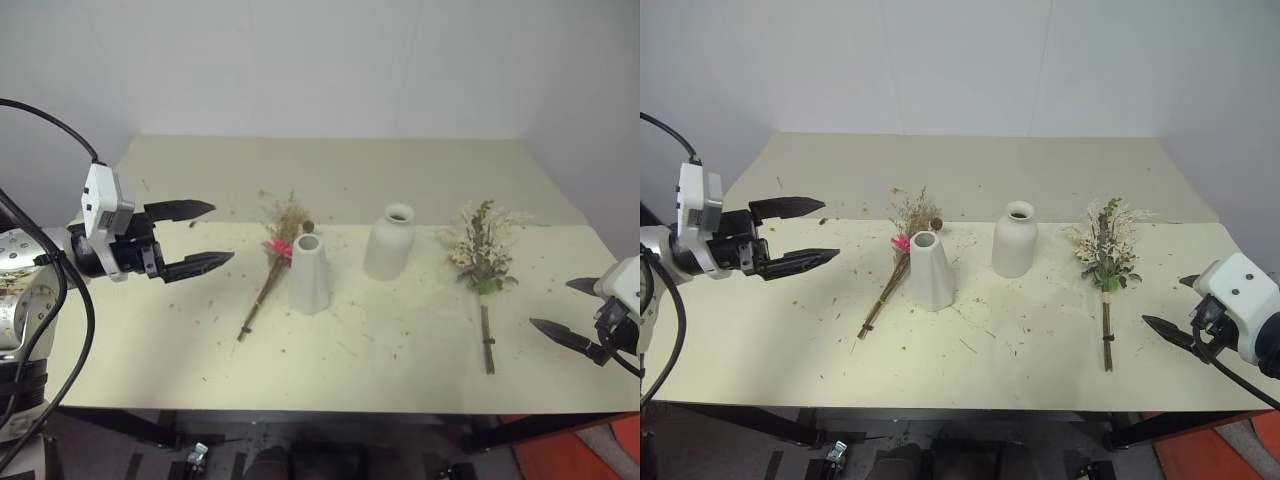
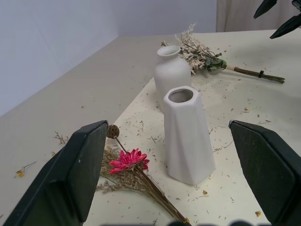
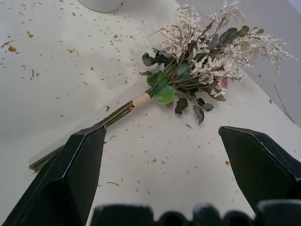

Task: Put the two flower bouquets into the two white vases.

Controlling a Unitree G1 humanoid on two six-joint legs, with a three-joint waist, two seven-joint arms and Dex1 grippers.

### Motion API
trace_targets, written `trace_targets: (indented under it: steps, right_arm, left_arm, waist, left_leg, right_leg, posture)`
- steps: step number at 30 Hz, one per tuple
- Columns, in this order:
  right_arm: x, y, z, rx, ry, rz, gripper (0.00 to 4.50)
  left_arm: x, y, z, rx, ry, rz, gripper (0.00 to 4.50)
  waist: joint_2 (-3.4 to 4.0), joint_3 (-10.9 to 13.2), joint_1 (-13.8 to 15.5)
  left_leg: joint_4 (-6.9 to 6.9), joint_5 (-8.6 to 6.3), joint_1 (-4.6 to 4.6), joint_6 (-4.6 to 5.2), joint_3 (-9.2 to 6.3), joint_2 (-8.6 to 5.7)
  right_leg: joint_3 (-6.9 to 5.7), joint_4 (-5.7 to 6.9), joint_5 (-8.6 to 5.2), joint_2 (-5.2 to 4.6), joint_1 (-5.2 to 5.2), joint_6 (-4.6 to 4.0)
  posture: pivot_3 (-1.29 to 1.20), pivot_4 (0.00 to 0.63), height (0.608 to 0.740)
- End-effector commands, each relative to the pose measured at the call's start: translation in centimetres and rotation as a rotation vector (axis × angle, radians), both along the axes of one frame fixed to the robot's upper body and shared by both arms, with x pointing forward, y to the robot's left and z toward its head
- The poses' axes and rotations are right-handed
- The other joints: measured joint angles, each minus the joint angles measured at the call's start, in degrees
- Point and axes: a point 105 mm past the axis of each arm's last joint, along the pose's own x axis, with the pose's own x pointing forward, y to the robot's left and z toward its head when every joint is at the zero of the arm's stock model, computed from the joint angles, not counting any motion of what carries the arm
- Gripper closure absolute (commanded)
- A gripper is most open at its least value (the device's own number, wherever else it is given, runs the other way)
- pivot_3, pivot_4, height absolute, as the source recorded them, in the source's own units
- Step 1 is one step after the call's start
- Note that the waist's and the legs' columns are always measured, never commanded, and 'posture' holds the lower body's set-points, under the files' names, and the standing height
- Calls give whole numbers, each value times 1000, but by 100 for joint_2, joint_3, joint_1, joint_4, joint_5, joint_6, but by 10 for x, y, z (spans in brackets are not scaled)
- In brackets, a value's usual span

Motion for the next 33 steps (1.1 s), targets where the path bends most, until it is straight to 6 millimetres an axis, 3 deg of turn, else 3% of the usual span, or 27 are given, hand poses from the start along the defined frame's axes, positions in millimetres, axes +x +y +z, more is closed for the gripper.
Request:
trace_targets:
  steps: [1,16,24,33]
  right_arm:
    - [-1,2,15,-20,-48,2,0]
    - [-3,0,14,11,4,-36,0]
    - [1,2,24,13,-66,-35,0]
    - [2,11,5,112,105,-56,0]
  left_arm:
    - [-2,-3,10,3,-45,-24,20]
    - [-2,-4,10,2,-42,-51,20]
    - [-2,-3,10,4,-46,-46,20]
    - [-8,-8,11,56,-27,-119,20]
  waist:
    - [0,0,-1]
    - [0,0,-3]
    - [0,0,-8]
    - [-1,0,-8]
  left_leg:
    - [0,0,0,0,0,0]
    - [-1,0,0,0,2,1]
    - [-1,0,0,0,3,1]
    - [-1,0,-1,0,4,1]
  right_leg:
    - [0,0,0,0,0,0]
    - [2,0,0,1,-2,0]
    - [2,0,0,1,-2,1]
    - [2,-1,1,1,-3,1]
  posture:
    - [0,150,740]
    - [0,150,740]
    - [0,150,740]
    - [0,150,740]
